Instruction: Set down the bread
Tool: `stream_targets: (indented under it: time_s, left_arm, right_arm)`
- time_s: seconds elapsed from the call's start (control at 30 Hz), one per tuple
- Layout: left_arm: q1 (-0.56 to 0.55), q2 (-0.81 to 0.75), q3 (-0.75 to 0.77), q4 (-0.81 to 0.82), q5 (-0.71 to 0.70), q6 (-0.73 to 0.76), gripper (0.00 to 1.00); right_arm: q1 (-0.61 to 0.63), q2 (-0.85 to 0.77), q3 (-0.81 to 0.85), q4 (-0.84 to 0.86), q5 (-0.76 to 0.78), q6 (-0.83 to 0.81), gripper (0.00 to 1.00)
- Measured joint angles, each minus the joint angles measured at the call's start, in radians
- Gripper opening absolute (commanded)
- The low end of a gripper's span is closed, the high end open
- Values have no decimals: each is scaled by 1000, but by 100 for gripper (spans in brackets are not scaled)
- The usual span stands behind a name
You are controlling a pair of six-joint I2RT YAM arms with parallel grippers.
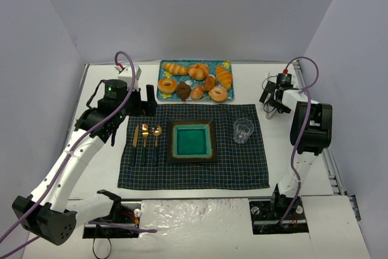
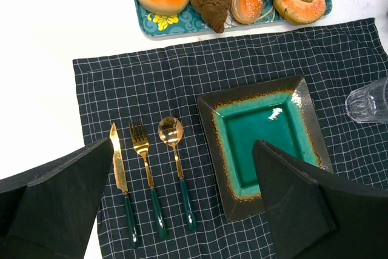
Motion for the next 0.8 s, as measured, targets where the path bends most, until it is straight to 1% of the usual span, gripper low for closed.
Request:
stream_targets:
  time_s: [0.1, 0.4, 0.47, 0.67, 0.8]
  left_arm:
    - [0, 3, 0, 0, 0, 0, 97]
    - [0, 4, 0, 0, 0, 0, 97]
    - [0, 4, 0, 0, 0, 0, 97]
    - [0, 4, 0, 0, 0, 0, 97]
    - [0, 4, 0, 0, 0, 0, 97]
  right_arm:
    - [0, 0, 0, 4, -2, 7, 87]
    - [0, 0, -8, 28, -14, 17, 72]
    - [0, 0, -9, 31, -14, 20, 71]
    - [0, 0, -13, 40, -14, 25, 63]
    - [0, 0, -17, 48, -14, 28, 55]
